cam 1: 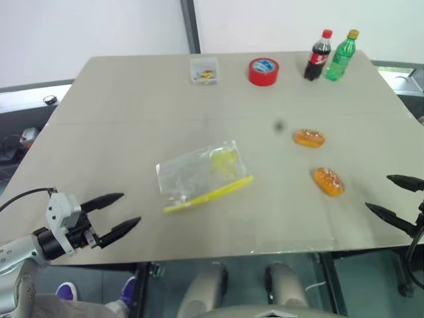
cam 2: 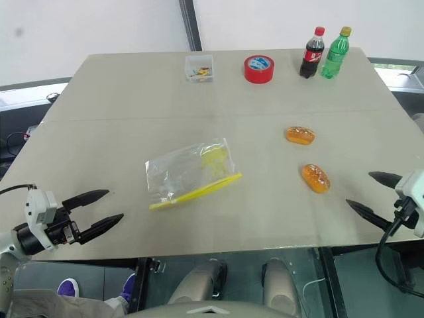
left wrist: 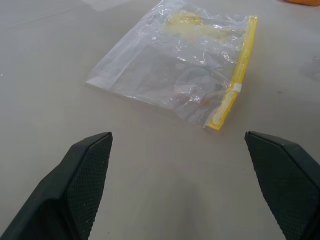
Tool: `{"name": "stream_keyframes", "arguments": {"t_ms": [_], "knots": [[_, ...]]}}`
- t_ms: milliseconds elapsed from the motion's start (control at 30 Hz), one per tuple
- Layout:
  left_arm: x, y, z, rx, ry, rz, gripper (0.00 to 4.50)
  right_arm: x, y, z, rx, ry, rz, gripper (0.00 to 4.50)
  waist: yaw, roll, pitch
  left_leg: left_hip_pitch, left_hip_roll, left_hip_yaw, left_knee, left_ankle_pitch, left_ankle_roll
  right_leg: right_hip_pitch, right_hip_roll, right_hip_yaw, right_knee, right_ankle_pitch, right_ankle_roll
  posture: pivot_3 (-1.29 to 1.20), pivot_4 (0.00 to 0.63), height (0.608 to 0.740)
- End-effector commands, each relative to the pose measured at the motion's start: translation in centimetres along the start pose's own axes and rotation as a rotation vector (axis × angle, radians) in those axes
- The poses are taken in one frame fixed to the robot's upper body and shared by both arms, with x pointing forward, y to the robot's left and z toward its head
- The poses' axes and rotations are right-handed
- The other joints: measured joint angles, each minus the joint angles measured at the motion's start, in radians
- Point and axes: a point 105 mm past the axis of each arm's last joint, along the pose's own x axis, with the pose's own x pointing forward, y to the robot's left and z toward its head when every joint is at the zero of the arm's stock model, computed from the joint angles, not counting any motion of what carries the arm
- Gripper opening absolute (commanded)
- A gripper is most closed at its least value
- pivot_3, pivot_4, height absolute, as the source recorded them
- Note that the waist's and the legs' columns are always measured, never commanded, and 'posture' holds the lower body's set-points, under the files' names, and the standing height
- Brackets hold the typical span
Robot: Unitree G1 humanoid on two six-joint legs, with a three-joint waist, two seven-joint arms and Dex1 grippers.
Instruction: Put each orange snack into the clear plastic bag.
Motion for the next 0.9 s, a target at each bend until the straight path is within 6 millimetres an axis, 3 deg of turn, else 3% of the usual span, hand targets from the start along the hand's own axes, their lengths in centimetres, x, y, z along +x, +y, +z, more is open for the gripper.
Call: {"name": "stream_keyframes", "arguments": {"t_ms": [33, 233, 367, 500, 633, 900], "knots": [[0.5, 0.2, 1.1, 0.045, -0.03, -0.002, 4.5, -0.4, -0.9, 0.9, -0.041, -0.022, -0.033, 4.42, 0.0, 0.0, 0.0, 0.0, 0.0, 0.0, 0.0, 0.0, 0.0, 0.0, 0.0, 0.0, 0.0, 0.0, 0.0, 0.0, 0.15, 0.74], [2.9, -0.2, 2.3, -0.033, -0.11, 0.016, 4.5, 1.9, -0.5, 2.1, -0.031, -0.114, -0.017, 4.42, -0.001, 0.0, 0.0, 0.0, 0.0, 0.0, 0.0, 0.0, 0.0, 0.0, 0.0, 0.0, 0.0, 0.0, 0.0, 0.0, 0.15, 0.74], [3.8, -0.6, 1.3, -0.276, -0.02, -0.006, 4.5, 3.9, 0.7, 4.0, -0.064, -0.181, 0.036, 4.42, -0.005, 0.001, 0.0, 0.0, 0.0, 0.0, 0.0, 0.0, 0.0, -0.001, 0.001, 0.0, 0.001, 0.0, 0.0, 0.0, 0.15, 0.74], [4.6, 0.3, 1.2, -0.631, 0.047, -0.008, 4.5, 5.9, 3.6, 6.2, -0.084, -0.246, 0.188, 4.42, -0.002, 0.001, 0.0, 0.0, 0.0, -0.002, 0.0, 0.0, 0.0, -0.002, 0.002, -0.001, 0.003, 0.0, 0.0, 0.0, 0.15, 0.74], [4.9, 1.0, 0.5, -0.772, 0.112, 0.002, 4.5, 7.2, 5.5, 7.5, -0.104, -0.281, 0.259, 4.42, -0.004, 0.0, 0.0, 0.0, 0.0, -0.002, 0.001, 0.0, 0.0, -0.002, 0.002, -0.002, 0.003, 0.0, 0.0, 0.0, 0.15, 0.74], [6.9, 1.4, 1.6, -1.061, 0.159, -0.161, 4.5, 7.8, 6.7, 7.8, -0.103, -0.292, 0.285, 4.42, 0.003, 0.0, 0.0, 0.0, -0.001, -0.002, 0.001, 0.0, -0.001, -0.002, 0.002, -0.001, 0.004, 0.0, 0.0, 0.0, 0.15, 0.74]]}}
